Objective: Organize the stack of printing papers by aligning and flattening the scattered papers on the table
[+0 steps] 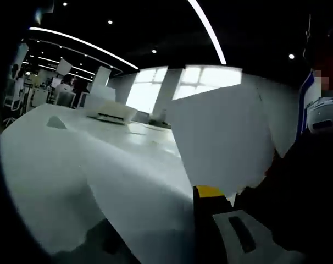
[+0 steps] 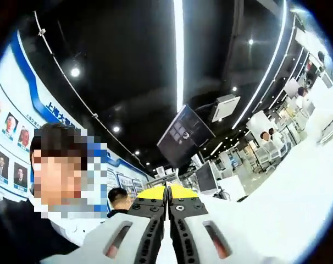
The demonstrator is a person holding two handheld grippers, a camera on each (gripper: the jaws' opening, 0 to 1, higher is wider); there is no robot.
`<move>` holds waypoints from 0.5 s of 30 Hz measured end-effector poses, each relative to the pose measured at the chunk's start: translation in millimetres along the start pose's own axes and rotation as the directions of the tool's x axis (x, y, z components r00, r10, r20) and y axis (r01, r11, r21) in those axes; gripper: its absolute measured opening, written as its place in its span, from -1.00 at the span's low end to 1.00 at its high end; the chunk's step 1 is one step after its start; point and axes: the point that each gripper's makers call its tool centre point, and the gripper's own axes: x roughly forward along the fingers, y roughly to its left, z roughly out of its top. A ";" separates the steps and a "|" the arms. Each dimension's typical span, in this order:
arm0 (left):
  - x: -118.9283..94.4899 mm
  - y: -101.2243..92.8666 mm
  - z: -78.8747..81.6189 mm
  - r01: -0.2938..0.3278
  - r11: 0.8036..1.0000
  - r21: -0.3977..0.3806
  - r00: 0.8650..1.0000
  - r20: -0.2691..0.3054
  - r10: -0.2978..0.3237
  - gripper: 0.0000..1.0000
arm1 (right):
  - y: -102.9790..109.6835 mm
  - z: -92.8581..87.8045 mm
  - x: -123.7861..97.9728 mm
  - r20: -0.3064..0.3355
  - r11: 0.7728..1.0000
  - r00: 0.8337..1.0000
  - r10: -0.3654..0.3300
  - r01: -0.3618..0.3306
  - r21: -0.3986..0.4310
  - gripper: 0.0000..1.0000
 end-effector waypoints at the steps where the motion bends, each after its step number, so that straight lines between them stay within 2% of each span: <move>1: 0.0 -0.1 0.0 0.000 1.000 0.000 1.000 -0.001 0.000 -0.51 | -7.0 -2.3 -2.1 -0.011 1.000 1.000 -0.005 0.005 -0.006 -1.00; 3: -0.2 -0.1 0.1 0.000 1.000 0.000 1.000 0.000 0.000 -0.51 | -39.7 -4.6 -11.9 -0.017 0.996 0.996 -0.090 0.090 0.027 -1.00; 6: -0.3 0.2 0.8 0.002 1.000 -0.005 1.000 0.002 -0.002 -0.51 | -84.6 -8.3 -29.4 -0.077 0.985 0.983 -0.166 0.168 0.023 -1.00; 10: 1.4 0.7 -1.0 0.002 1.000 -0.008 1.000 -0.013 -0.002 -0.51 | -132.2 -7.7 -44.4 -0.104 0.971 0.968 -0.229 0.234 0.040 -1.00; 13: 1.8 1.0 -2.2 -0.001 1.000 -0.004 1.000 -0.019 0.001 -0.51 | -166.8 -5.9 -55.7 -0.104 0.953 0.950 -0.295 0.301 0.043 -1.00; 15: 1.9 1.4 -2.6 -0.004 1.000 -0.003 1.000 -0.021 0.004 -0.51 | -193.3 -6.6 -65.4 -0.098 0.924 0.921 -0.377 0.382 0.035 -1.00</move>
